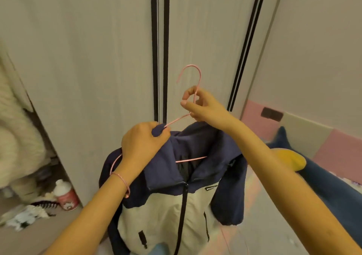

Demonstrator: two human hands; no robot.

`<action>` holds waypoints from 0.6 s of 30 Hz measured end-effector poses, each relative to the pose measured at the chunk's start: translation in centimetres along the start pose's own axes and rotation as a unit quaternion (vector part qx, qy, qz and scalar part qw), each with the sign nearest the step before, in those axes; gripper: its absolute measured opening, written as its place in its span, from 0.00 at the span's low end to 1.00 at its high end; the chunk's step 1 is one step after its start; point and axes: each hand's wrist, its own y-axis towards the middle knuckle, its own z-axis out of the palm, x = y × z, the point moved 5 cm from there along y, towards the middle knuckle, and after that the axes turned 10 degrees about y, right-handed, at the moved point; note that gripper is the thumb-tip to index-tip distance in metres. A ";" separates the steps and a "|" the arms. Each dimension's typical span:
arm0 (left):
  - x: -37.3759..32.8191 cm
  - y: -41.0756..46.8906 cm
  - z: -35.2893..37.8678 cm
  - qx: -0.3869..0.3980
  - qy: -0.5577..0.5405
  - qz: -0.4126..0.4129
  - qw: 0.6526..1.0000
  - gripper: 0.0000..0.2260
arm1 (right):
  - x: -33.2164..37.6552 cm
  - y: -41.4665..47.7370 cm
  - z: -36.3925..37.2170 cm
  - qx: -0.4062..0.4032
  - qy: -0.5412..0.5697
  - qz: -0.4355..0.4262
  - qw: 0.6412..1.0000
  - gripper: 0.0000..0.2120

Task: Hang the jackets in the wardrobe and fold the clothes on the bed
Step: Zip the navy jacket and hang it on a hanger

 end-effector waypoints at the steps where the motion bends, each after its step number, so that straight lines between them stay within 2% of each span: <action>1: 0.2 0.8 0.4 0.005 0.009 -0.016 1.000 0.16 | -0.8 1.4 -0.2 0.019 0.000 -0.009 1.000 0.04; 5: 1.7 3.7 1.3 -0.043 0.068 -0.072 0.994 0.19 | -3.6 7.0 -2.1 0.111 0.053 -0.016 0.992 0.09; 7: 2.4 5.3 2.0 -0.079 0.091 -0.115 0.986 0.19 | -5.2 11.8 -5.3 0.076 0.069 -0.020 0.995 0.11; 8: 2.6 5.9 2.4 -0.087 0.105 -0.132 0.982 0.18 | -6.3 14.2 -6.9 0.028 0.054 -0.016 0.998 0.11; 10: 2.4 6.7 3.6 -0.091 0.134 -0.158 0.974 0.17 | -9.0 18.8 -8.7 -0.042 -0.057 0.002 0.998 0.14; 12: 2.0 6.8 4.6 -0.096 0.148 -0.179 0.968 0.16 | -10.7 21.9 -7.8 -0.019 -0.176 -0.004 0.984 0.18; 13: 2.0 6.7 5.5 -0.097 0.150 -0.192 0.965 0.16 | -11.3 22.9 -6.9 0.004 -0.202 -0.016 0.979 0.20; 15: 2.0 6.4 6.4 -0.097 0.147 -0.209 0.962 0.16 | -11.7 24.0 -5.2 0.016 -0.215 -0.048 0.975 0.21; 18: 2.3 6.0 6.7 -0.092 0.124 -0.225 0.962 0.16 | -12.3 25.6 -3.7 -0.013 -0.223 -0.074 0.972 0.18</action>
